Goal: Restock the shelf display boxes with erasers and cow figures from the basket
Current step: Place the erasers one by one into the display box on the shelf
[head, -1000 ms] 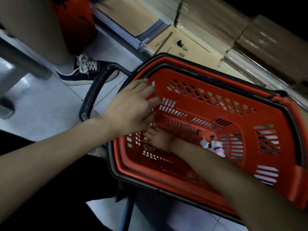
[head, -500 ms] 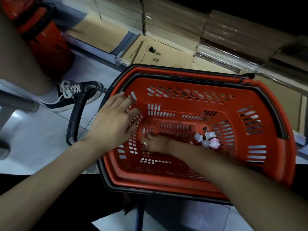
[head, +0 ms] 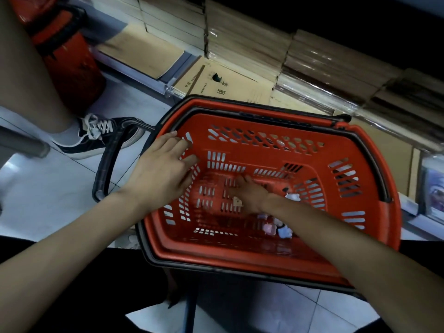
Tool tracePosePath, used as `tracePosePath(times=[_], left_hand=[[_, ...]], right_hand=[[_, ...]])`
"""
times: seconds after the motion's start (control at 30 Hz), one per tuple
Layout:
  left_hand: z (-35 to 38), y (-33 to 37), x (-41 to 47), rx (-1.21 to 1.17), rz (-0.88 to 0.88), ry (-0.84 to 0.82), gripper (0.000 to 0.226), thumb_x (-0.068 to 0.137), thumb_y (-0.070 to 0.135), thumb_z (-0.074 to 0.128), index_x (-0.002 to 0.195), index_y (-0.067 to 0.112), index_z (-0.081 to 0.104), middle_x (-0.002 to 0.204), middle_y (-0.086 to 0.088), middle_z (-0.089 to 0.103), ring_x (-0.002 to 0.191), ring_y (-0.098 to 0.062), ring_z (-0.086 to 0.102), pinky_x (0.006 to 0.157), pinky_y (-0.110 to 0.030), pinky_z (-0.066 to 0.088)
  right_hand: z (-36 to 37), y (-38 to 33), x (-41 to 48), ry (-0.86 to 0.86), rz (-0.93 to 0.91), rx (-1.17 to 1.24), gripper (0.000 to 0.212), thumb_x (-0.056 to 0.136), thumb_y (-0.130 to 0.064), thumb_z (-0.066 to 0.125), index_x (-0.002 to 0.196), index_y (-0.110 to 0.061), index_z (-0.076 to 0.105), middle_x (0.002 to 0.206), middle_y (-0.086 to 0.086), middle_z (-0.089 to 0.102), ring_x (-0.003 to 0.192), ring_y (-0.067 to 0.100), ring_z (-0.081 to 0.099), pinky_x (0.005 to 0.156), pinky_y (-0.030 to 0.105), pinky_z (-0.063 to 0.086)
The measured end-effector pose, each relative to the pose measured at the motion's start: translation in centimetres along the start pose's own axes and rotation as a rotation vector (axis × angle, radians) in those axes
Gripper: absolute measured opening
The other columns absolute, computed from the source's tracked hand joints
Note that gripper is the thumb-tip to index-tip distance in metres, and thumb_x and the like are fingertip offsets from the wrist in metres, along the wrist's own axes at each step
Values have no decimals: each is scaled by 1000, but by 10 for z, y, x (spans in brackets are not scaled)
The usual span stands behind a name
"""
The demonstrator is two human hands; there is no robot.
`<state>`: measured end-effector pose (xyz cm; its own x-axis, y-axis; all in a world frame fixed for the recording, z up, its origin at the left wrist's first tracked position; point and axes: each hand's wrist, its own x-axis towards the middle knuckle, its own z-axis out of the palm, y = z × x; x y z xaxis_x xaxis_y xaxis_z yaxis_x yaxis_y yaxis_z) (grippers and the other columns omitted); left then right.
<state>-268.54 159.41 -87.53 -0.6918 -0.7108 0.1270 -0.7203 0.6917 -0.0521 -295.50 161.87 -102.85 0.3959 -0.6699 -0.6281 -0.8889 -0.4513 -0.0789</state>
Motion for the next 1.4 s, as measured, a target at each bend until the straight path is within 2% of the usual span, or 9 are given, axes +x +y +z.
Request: tracePosePath(times=[0.2,0.37,0.47,0.57,0.73,0.9,1.17,1.3,1.4], left_hand=[[-4,12,15,-25,-23,3,39,93,39,46,117,19,70,115,-10,60,110,-33,56,102,-45,42],[-10,29,34,-317,-187,-15,45,94,47,43,126,26,66,119,0,60,109,-26,58,92,-43,49],[-15,51,52,-867,-483,-68,30,100,46,52,119,30,69,121,3,65,115,-20,62,97,-40,51],[-36,77,69,-1738,-945,-269,32,102,49,50,111,26,71,120,-8,71,107,-29,68,87,-47,57],[-47,103,75,-2393,-955,-529,66,98,64,45,128,8,66,113,-16,73,104,-34,71,90,-54,56],[-51,117,82,-2435,-984,-433,62,102,58,39,98,12,80,105,-12,74,94,-25,71,91,-45,51],[-64,120,89,-2453,-1037,-372,50,106,49,40,92,11,70,86,-9,72,71,-21,71,68,-36,58],[-67,121,92,-2438,-1070,-356,55,106,52,39,101,7,70,95,-13,74,80,-24,72,86,-42,57],[-71,123,95,-2402,-1087,-348,59,106,55,38,104,4,67,91,-16,73,75,-25,72,75,-38,61]], right_hand=[[-65,4,-49,126,-4,-25,82,77,-36,76,151,-29,40,133,16,31,121,36,34,75,37,46],[-127,-2,-107,250,-52,-2,61,75,-36,76,129,-25,50,119,7,33,111,29,34,73,43,49],[-155,-8,-143,333,-64,12,57,73,-35,76,121,-27,46,116,4,30,106,24,31,75,37,42],[-175,-13,-172,409,-64,55,60,72,-35,76,124,-31,46,115,-1,29,106,21,31,74,31,37],[-183,-20,-195,450,-59,222,53,74,-44,78,118,-39,49,111,-5,30,105,17,34,80,34,50],[-187,-15,-192,477,-51,343,61,79,-32,81,132,-41,53,113,-9,41,109,12,41,90,32,47],[-185,-10,-195,594,16,545,58,77,-27,89,124,-40,58,114,-18,49,106,4,51,89,32,53],[-183,-11,-196,669,38,530,42,75,-36,89,106,-37,61,105,-19,49,101,7,49,83,32,51],[-183,-10,-198,649,39,500,39,77,-40,87,112,-35,70,106,-21,47,103,6,44,85,25,47]])
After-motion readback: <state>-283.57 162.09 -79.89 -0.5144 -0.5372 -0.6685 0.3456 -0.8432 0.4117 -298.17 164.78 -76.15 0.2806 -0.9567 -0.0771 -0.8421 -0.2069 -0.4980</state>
